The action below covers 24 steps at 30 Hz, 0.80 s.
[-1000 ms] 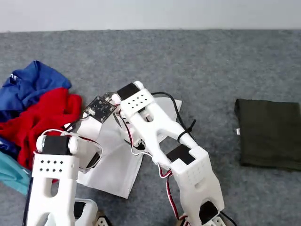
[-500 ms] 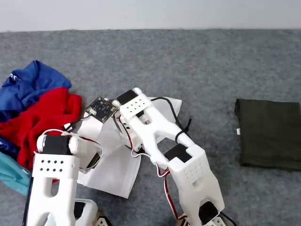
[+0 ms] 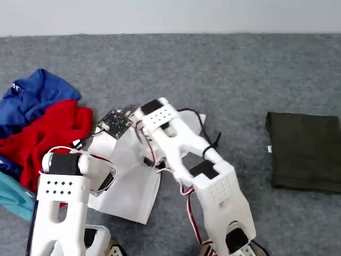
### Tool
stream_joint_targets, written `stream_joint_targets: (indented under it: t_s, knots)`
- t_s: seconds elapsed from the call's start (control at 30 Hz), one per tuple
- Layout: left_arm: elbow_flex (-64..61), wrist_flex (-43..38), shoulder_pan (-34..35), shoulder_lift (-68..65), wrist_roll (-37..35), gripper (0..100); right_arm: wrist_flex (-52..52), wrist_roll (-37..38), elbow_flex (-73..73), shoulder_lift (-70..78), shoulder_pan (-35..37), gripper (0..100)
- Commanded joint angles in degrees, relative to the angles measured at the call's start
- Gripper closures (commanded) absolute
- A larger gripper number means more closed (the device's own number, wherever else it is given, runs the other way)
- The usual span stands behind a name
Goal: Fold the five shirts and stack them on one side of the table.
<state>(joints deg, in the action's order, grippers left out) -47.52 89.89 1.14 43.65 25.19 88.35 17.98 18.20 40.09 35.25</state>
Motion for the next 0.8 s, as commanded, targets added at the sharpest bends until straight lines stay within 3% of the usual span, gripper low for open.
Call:
stream_joint_targets:
  t_s: [0.0, 0.23, 0.37, 0.53, 0.77]
  knots:
    - [-0.1, -0.7, -0.3, 0.9, 0.4, 91, 2.1, 0.3, -0.5, -0.4, -3.5, 98.5]
    - [-0.2, -0.5, -2.1, 0.4, 0.6, 91, 6.6, 0.4, -0.5, -17.5, -9.8, 98.7]
    - [-1.8, -1.5, -12.3, 0.4, 0.6, 90, 7.0, 0.4, -0.6, -27.6, -14.3, 98.7]
    - [-8.9, -8.3, -23.0, 0.4, 0.6, 90, 7.5, 0.3, -1.0, -30.8, -20.2, 98.7]
    - [-19.4, -17.3, -23.7, 0.4, 0.4, 88, 8.5, 0.0, -1.0, -31.1, -23.0, 98.7]
